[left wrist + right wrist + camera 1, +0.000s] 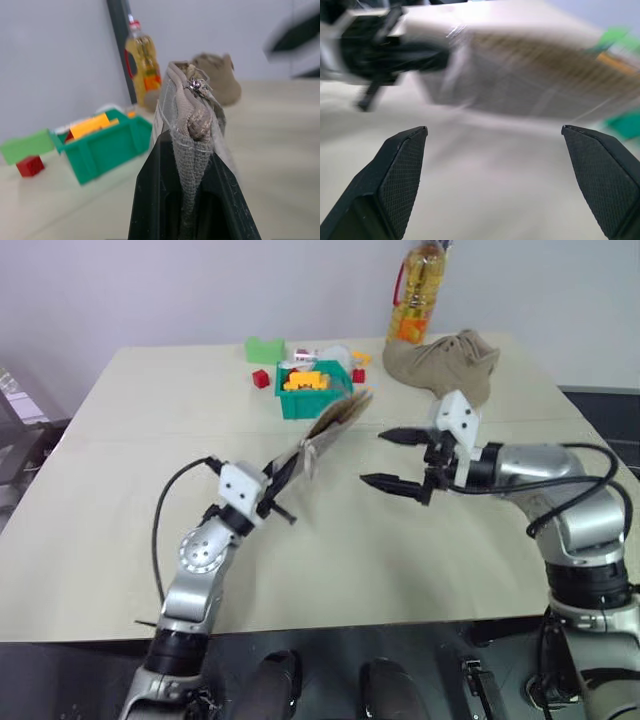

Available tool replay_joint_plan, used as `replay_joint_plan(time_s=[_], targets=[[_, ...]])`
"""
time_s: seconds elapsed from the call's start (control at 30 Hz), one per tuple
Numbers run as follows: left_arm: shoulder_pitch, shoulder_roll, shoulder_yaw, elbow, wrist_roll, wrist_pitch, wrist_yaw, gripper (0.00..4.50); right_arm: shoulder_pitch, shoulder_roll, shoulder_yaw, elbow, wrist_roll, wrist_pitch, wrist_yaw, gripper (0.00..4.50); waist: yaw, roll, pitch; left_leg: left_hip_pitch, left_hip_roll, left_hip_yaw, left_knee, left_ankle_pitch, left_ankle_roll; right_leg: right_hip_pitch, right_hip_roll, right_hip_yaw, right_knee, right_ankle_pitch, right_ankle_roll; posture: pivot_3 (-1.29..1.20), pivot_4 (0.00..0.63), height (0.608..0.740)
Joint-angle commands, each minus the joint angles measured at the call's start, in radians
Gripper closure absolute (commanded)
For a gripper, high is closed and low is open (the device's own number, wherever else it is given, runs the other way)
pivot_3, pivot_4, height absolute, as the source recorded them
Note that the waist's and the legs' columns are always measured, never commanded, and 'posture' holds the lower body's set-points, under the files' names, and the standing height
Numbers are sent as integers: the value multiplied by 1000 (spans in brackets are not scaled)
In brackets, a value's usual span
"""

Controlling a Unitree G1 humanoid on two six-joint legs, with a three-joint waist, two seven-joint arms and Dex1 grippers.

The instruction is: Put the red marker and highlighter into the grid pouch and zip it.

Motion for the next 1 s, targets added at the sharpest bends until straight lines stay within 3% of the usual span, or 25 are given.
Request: replay_joint_plan(time_s=[0.03, 0.2, 0.37, 0.47, 0.67, 0.7, 1.0], targets=[[-39, -33, -18, 17, 16, -34, 27, 4500, -6, 79, 17, -5, -14, 1, -129, 33, -4, 0, 0, 0, 0, 1, 0, 0, 0, -1, 0, 0, 0, 0, 0, 0, 150, 740], [-61, -64, -36, 36, 31, -38, 38, 4500, -43, 212, 32, 80, -69, -68, -287, 33, -4, 0, 0, 0, 0, 1, 0, 0, 0, -1, 1, 0, 1, 0, 0, 0, 150, 740], [-54, -64, -52, 24, 40, -36, 34, 4500, -75, 265, 47, 118, -65, -89, -317, 33, 0, 0, 0, 0, 0, 0, 0, 0, 0, -1, 1, 1, 1, 0, 0, 0, 150, 740], [-43, -59, -52, 14, 47, -37, 38, 4500, -86, 281, 32, 131, -41, -85, -319, 896, -2, 0, 0, 0, 0, 1, 0, 0, 0, -1, 1, 1, 1, 0, 0, 0, 150, 740], [-22, -43, -45, 8, 61, -44, 43, 4500, -78, 252, 35, 119, -24, -81, -299, 4104, -3, 0, 0, 0, 0, 0, 0, 0, 0, -2, 1, 1, 1, 0, 0, 0, 150, 740], [-20, -39, -43, 10, 63, -46, 42, 4500, -78, 244, 29, 123, -26, -83, -303, 4468, -3, 0, 0, 0, 0, 0, 0, 0, 0, -1, 1, 1, 1, 0, 0, 0, 150, 740], [41, 42, -28, -16, 54, -48, -4, 4500, -109, 153, -101, 269, -86, -159, -424, 4468, -2, 0, 0, 0, 0, 1, 0, 0, 0, -1, 1, 1, 1, 0, 0, 0, 150, 740]])
